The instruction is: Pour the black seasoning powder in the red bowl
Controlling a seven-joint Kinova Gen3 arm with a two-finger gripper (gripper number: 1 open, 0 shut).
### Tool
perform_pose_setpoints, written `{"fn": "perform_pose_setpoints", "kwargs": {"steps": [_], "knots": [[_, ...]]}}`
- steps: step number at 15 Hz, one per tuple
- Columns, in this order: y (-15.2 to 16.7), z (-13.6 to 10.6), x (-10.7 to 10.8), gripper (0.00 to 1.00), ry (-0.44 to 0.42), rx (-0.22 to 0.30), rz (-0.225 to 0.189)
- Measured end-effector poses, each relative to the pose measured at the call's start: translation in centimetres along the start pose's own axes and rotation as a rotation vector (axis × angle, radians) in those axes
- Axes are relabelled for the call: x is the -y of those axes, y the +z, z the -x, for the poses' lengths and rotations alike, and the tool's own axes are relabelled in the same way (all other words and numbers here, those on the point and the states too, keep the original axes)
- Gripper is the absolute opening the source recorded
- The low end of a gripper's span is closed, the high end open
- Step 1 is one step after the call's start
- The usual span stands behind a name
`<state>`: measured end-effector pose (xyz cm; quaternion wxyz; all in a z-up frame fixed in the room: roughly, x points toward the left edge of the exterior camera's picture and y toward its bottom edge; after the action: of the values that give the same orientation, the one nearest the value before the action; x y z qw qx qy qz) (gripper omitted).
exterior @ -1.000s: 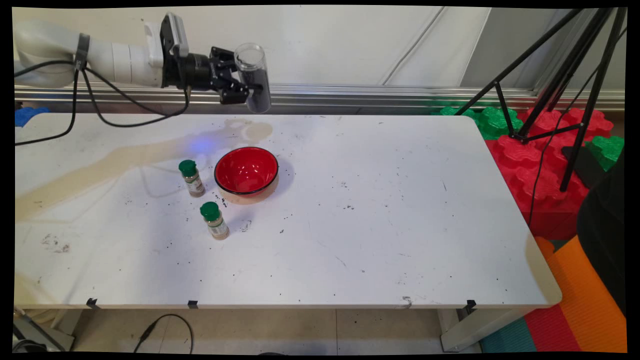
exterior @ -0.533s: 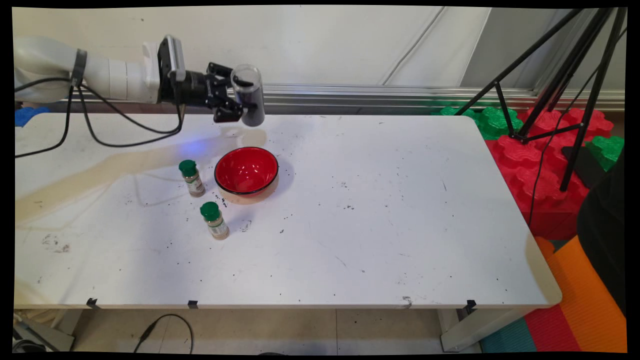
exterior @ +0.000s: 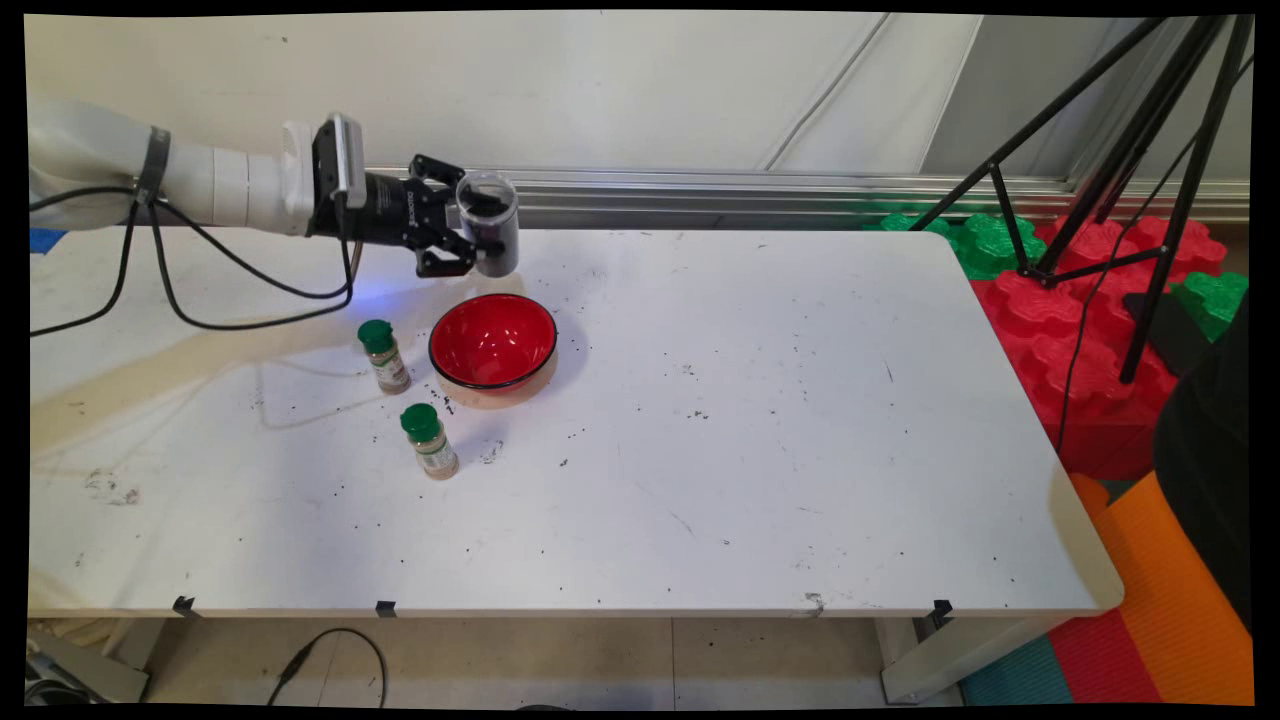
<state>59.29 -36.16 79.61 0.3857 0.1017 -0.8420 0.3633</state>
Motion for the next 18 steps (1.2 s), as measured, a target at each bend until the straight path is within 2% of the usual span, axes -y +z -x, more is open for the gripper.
{"fn": "perform_pose_setpoints", "kwargs": {"steps": [9, 18], "knots": [[-0.2, 0.9, -1.5, 0.00, 0.168, 0.045, -0.004], [-0.7, 0.5, -2.1, 0.00, 0.342, 0.064, -0.020]]}}
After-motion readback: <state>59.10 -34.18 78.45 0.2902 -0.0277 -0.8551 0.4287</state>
